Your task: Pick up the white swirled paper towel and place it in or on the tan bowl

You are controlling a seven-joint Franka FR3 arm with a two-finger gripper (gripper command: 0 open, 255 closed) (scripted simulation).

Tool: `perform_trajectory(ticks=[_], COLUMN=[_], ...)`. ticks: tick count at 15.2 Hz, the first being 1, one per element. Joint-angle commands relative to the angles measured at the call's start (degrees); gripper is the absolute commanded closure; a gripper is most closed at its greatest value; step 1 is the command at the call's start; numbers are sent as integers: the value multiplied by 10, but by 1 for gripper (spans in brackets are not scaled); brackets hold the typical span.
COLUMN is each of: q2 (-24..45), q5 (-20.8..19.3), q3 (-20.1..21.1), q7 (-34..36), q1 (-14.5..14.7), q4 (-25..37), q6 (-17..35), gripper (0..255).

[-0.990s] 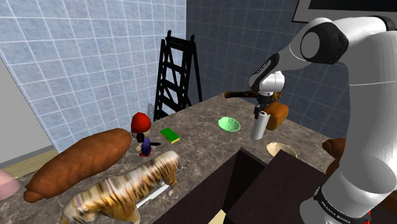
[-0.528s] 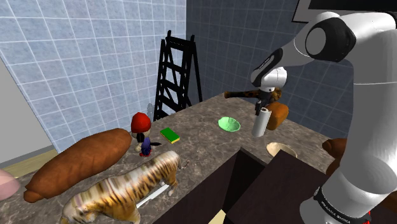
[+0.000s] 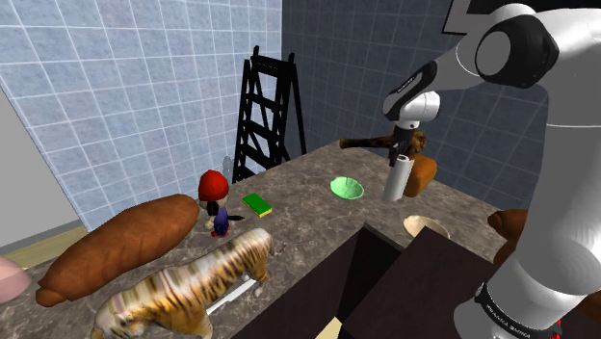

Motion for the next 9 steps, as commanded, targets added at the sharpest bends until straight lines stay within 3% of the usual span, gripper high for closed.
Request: perform_trajectory(ticks=[1,9], q2=[-12,-50], q5=[-7,-31], q3=[-4,-14], q7=[4,19], q1=[3,11], q4=[1,18], q6=[-13,-63], gripper=[255,255])
